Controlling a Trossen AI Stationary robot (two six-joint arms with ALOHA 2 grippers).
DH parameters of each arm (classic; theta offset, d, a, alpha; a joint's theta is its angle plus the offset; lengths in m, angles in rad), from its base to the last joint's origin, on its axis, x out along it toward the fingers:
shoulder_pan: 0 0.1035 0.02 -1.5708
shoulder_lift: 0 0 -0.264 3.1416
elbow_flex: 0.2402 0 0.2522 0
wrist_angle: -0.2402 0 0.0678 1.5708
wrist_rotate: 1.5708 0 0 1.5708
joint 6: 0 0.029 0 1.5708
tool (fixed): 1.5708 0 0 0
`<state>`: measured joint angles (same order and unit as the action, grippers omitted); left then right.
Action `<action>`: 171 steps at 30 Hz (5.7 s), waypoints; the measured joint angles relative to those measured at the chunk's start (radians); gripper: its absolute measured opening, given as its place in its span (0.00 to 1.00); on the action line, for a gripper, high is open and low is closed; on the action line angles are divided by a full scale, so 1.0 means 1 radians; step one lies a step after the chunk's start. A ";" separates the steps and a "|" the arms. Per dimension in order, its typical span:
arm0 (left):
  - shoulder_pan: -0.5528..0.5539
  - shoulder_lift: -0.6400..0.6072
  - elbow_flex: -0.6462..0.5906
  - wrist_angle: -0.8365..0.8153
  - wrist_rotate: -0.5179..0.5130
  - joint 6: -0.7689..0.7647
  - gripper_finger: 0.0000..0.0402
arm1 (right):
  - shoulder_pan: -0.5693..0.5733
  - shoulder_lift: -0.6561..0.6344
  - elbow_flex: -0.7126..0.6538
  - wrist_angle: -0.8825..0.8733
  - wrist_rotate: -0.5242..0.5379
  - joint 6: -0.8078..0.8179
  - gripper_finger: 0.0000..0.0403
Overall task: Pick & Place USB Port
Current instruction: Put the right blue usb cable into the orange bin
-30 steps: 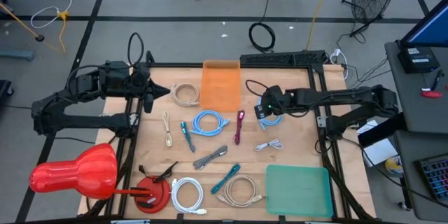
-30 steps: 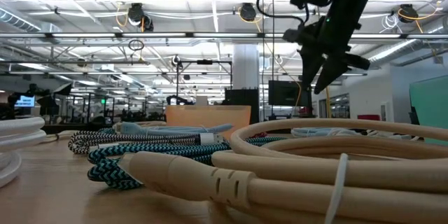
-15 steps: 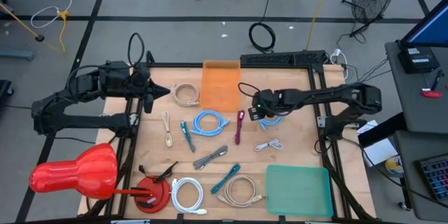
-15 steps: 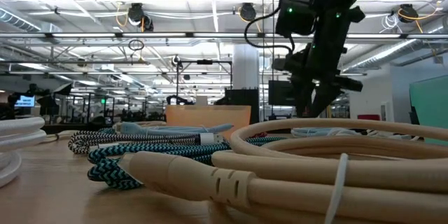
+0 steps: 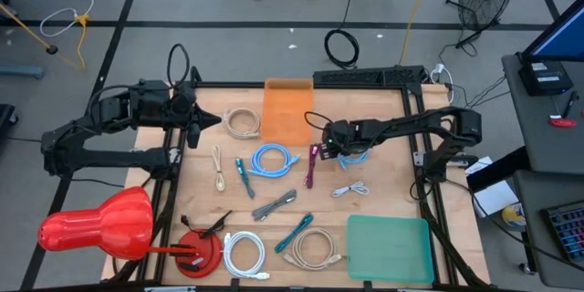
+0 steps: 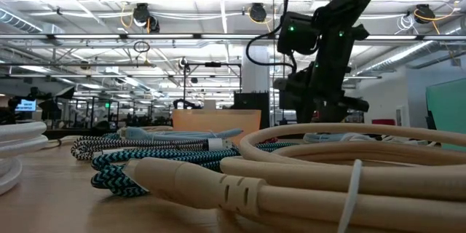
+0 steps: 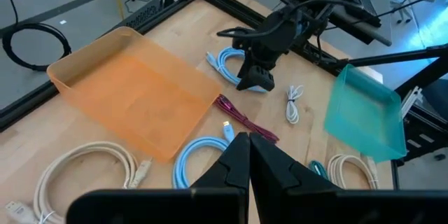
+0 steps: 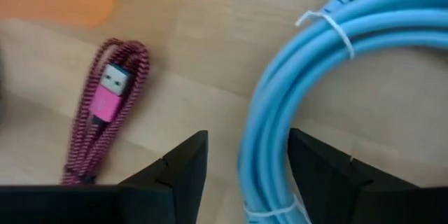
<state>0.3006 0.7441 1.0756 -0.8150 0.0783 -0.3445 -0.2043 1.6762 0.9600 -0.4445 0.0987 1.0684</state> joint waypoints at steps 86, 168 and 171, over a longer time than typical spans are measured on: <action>0.021 0.113 -0.012 0.024 -0.208 -0.280 0.02 | 0.023 -0.123 0.652 -0.366 0.010 -0.893 0.08; 0.016 1.246 0.389 1.195 1.160 -1.063 0.41 | 0.450 -0.123 0.655 -0.568 -0.028 -0.636 0.08; 0.017 1.246 0.389 1.186 1.159 -1.056 0.41 | 0.447 -0.123 0.655 -0.570 -0.022 -0.635 0.08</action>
<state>0.3176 1.9896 1.4651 0.3710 1.2373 -1.4002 0.2424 1.5532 1.6146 -1.0145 0.0765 0.4335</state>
